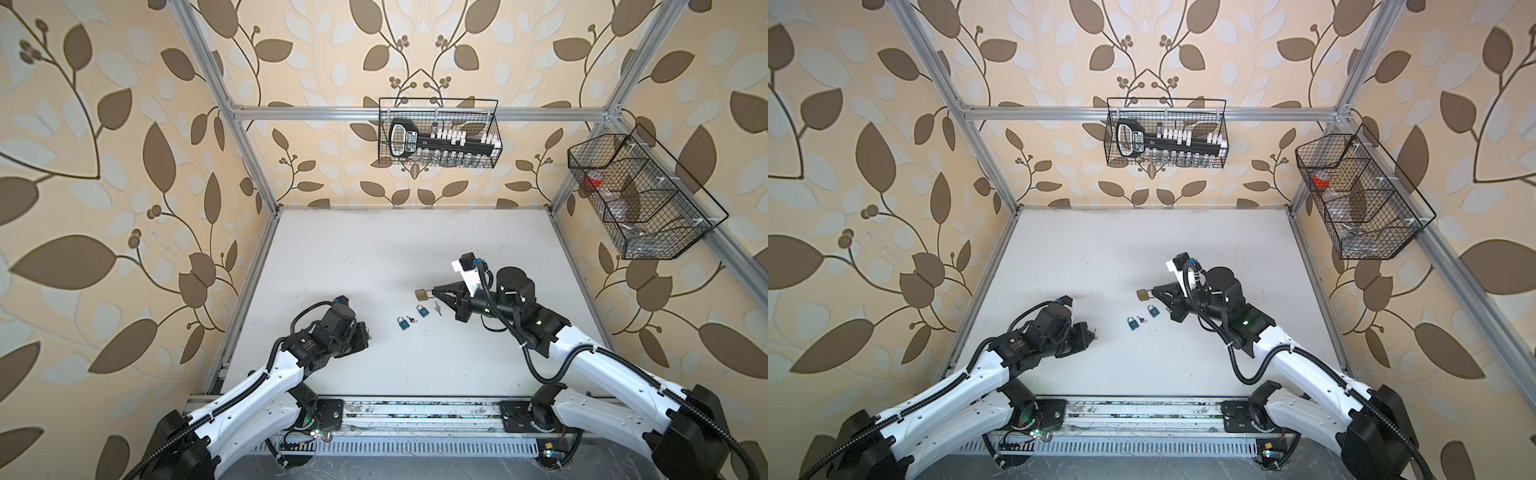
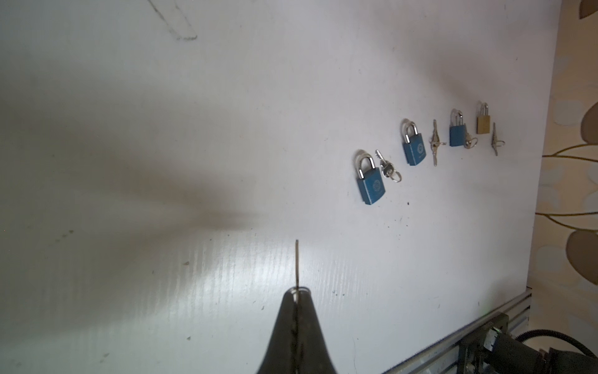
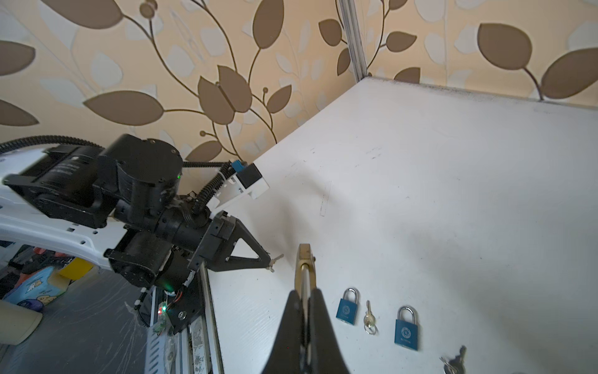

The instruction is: Lock with the key

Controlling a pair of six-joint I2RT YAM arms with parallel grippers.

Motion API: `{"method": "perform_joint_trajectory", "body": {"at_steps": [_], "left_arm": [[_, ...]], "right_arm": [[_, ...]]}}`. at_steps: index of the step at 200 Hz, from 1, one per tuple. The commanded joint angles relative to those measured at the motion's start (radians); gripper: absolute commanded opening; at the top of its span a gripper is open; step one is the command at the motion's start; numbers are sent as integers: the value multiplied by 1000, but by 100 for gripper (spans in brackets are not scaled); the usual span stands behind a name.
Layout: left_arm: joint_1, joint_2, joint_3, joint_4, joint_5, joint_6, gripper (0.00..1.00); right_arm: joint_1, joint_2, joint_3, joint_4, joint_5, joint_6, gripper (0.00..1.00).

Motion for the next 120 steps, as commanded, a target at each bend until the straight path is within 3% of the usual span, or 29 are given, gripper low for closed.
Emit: {"method": "perform_joint_trajectory", "body": {"at_steps": [1,36,81,120], "left_arm": [[37,23,-35,77,-16,-65,0],[73,91,-84,197,73,-69,0],[82,152,-96,215,75,-65,0],[82,97,-102,144,6,-78,38]], "right_arm": [[2,-15,-12,57,3,9,0],[3,-19,-21,57,-5,5,0],[3,-23,-33,70,19,16,0],[3,-48,-81,120,149,13,0]]}}
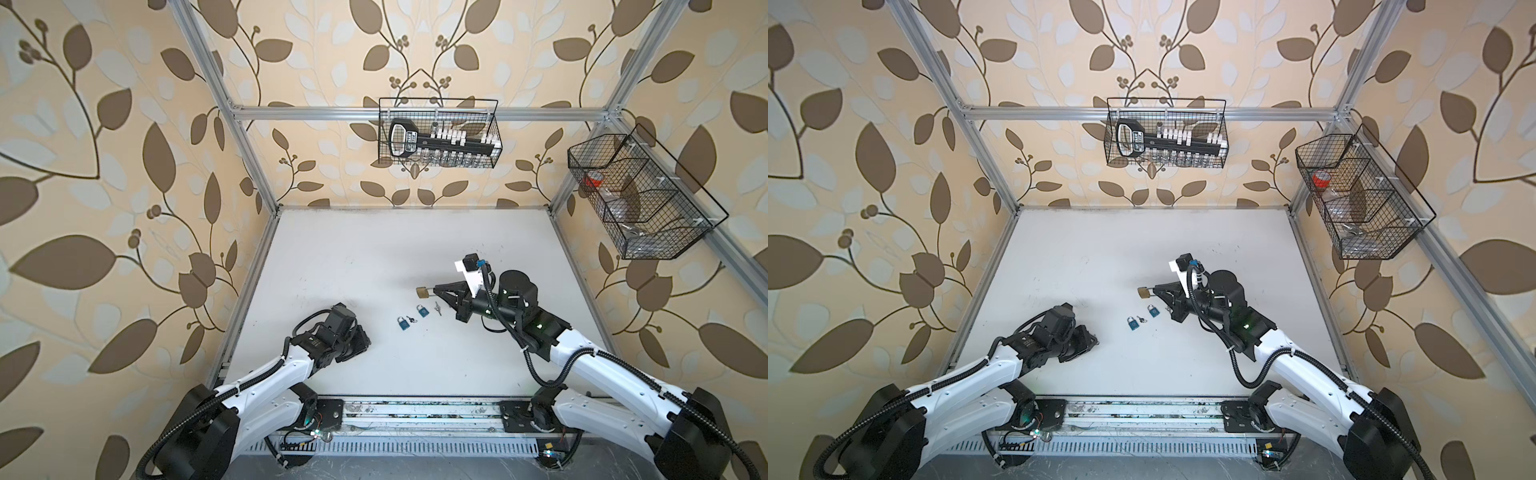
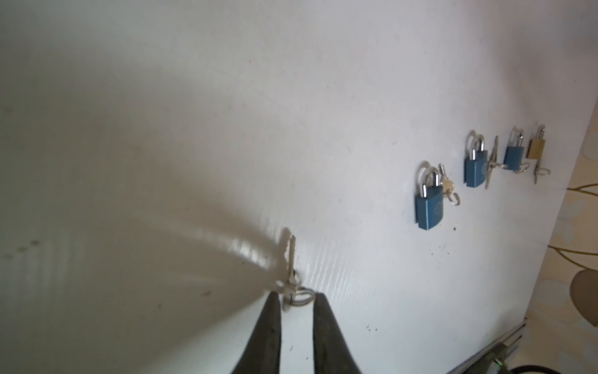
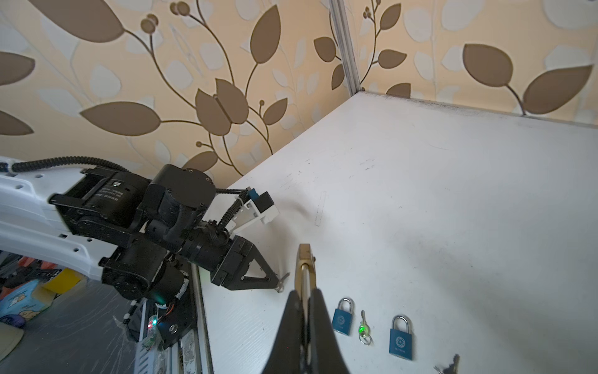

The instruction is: Lock with the key

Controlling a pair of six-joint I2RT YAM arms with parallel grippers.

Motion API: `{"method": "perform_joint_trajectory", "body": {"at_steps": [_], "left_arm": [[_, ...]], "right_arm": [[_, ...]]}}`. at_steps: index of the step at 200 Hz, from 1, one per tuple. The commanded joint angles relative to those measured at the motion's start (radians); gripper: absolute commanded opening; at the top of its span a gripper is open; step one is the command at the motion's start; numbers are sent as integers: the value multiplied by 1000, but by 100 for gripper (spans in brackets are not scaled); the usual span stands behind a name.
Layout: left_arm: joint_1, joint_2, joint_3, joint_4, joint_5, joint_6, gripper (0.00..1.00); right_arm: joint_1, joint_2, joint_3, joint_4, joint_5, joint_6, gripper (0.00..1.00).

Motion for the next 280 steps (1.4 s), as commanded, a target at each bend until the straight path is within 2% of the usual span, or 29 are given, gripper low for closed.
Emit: {"method": "perform_joint_trajectory", "body": {"at_steps": [1,30,54,73,102,126,140,157,176,204,224,251,280], "left_arm": [[10,-50,-8,-35,-58,-22,38],[11,-128,-2,-121,-119,-29,57],[11,-184,41,-161,-134,16,66],[12,-191,137,-181,-134,180,73],[12,-125,329,-192,-53,438,76],[10,-40,486,-207,130,638,76],[11,4,557,-206,291,740,75],[9,54,625,-219,474,837,73],[3,108,714,-316,618,938,70],[-44,148,793,-461,652,1051,71],[-85,149,795,-485,680,1083,70],[-101,144,793,-484,671,1081,66],[-109,151,786,-460,693,1062,60]], "right_arm": [[2,-23,-32,65,92,8,0],[3,-7,-29,66,103,20,0],[2,21,4,15,106,8,0],[-12,113,115,-173,84,2,0],[-71,253,215,-299,-142,0,0],[-80,274,263,-352,-275,-76,0],[-79,262,286,-401,-312,-139,0],[-80,222,294,-443,-374,-230,0],[-80,156,280,-453,-439,-292,0],[-79,90,259,-462,-508,-333,0],[-79,92,258,-472,-572,-342,0],[-79,126,270,-474,-706,-352,0],[-80,137,269,-469,-768,-369,0]]}}
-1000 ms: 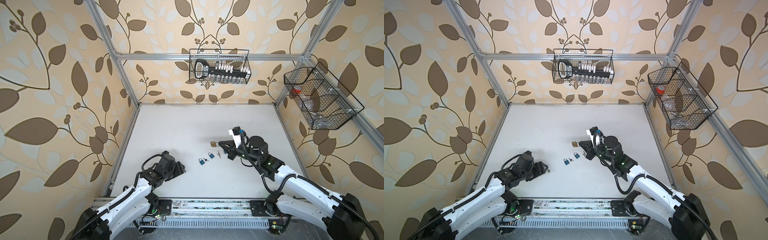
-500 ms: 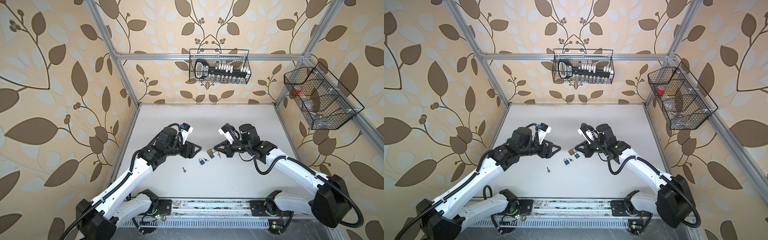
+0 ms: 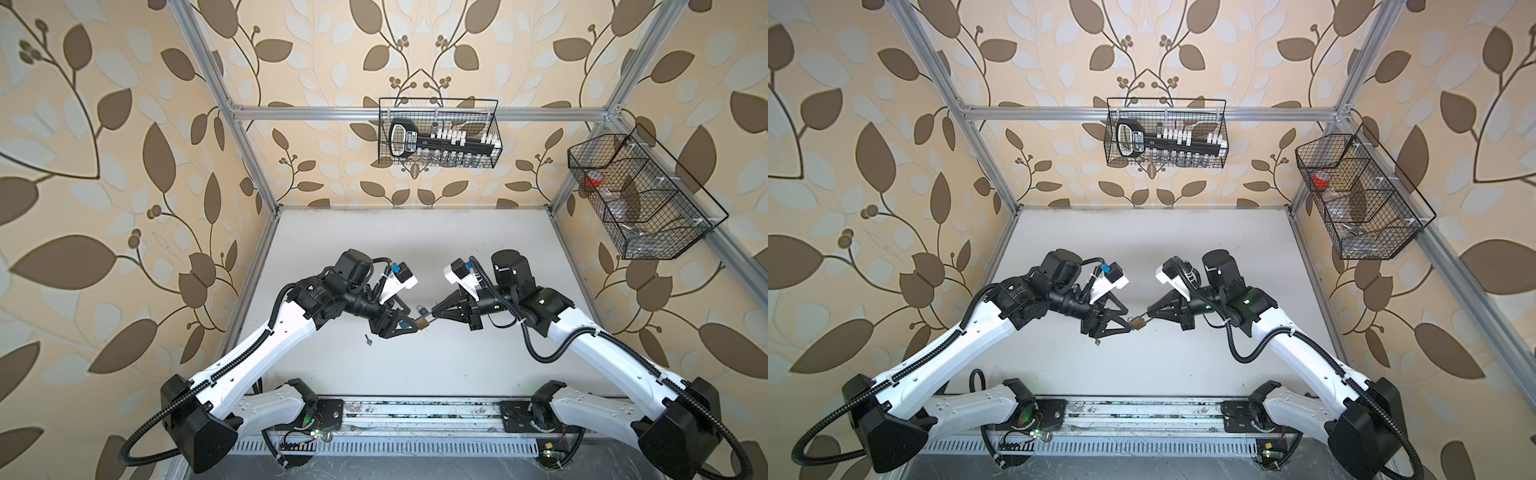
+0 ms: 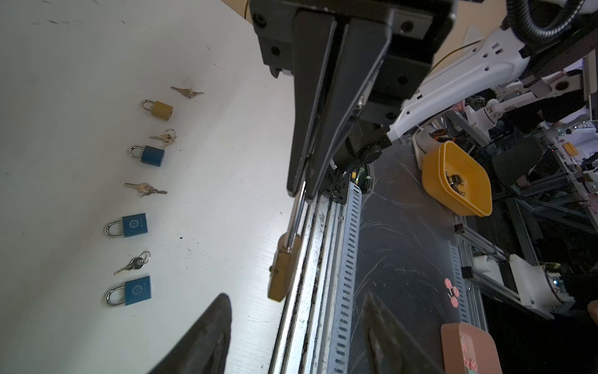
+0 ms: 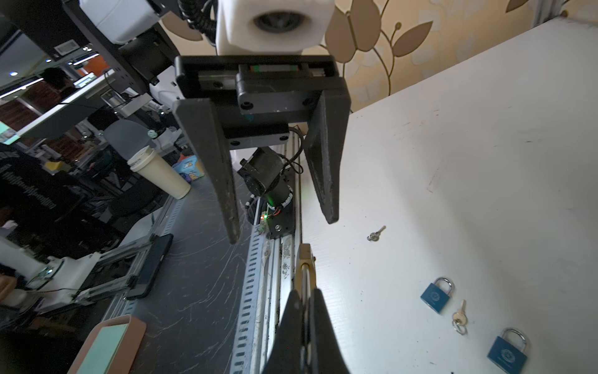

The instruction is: Lock with the key

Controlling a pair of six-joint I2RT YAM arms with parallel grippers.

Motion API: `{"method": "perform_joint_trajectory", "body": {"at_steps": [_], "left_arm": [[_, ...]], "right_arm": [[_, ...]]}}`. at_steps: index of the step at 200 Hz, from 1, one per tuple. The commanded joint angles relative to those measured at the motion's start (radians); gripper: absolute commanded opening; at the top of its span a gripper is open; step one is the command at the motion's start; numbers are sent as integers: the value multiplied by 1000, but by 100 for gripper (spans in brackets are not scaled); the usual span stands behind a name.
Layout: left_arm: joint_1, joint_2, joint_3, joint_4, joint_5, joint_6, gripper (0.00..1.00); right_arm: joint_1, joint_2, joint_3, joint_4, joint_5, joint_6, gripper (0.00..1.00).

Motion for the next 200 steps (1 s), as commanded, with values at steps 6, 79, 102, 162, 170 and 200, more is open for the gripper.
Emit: {"method": "perform_joint_trajectory", "body": {"at_steps": [6,79,102,162,170,200], "left_arm": [[-11,0,24,5,54,25,60],[-21,38,12,37,132,6,46],[-29,50,8,48,180,6,43],[-49,84,19,18,200,21,44],[-49,92,25,10,201,27,41],[-53,110,30,-6,216,42,34]], "right_arm": [[1,5,15,-6,-137,-40,0],[4,17,5,-1,-163,-51,0],[7,20,4,-2,-170,-57,0],[11,24,-6,-2,-157,-50,0],[11,24,-4,-3,-159,-51,0],[11,18,-8,-4,-145,-52,0]]}}
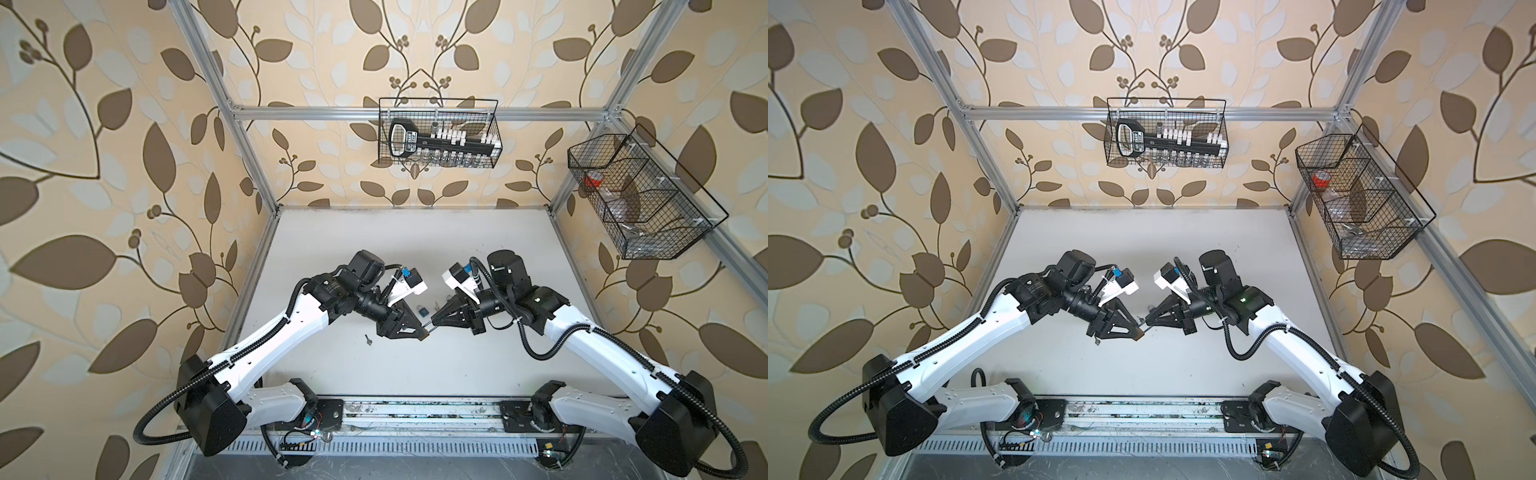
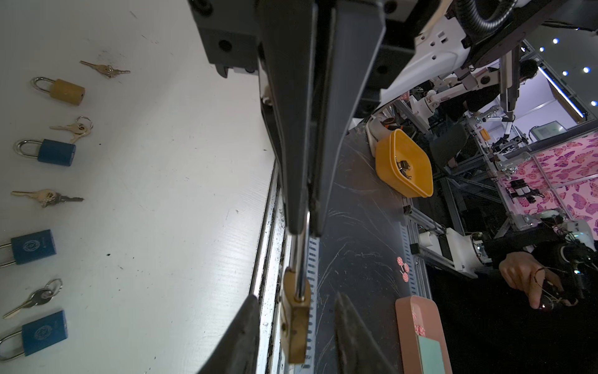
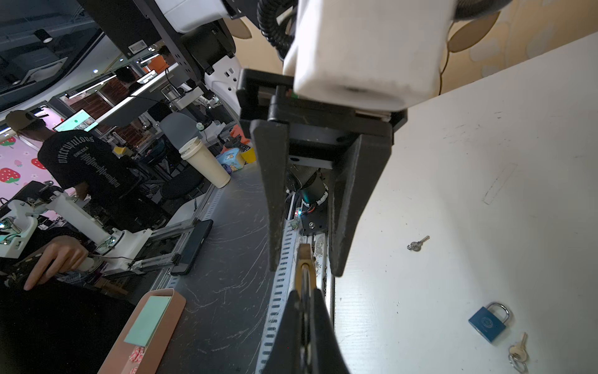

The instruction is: Lock with the key

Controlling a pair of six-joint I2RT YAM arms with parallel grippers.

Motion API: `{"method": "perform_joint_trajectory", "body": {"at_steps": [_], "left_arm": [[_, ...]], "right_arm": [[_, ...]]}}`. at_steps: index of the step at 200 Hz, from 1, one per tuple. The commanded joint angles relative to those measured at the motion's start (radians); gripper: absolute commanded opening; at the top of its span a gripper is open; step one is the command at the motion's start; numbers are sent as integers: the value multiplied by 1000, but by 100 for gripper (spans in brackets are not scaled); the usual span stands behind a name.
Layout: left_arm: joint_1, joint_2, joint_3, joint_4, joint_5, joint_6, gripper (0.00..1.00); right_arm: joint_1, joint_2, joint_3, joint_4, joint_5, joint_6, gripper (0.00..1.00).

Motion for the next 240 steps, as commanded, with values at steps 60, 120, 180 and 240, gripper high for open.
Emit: {"method": "perform_joint_trajectory", "body": {"at_steps": [60,120,180,240], "left_arm": [[-13,4,37,-23,56,42,3],[-13,-59,-4,54,-73,-30,0],[-11,-212,-272,355,-529,-468,0],[-16,-290,-479,402,-791,-892,0]], "right_arm": [[6,-1,-8,-2,-7,-21,0],[3,-50,-29,72,179,39,65],[-7,-212,-201,336,987,341,99],[-6,-205,-241,344,1141,520,99]]}}
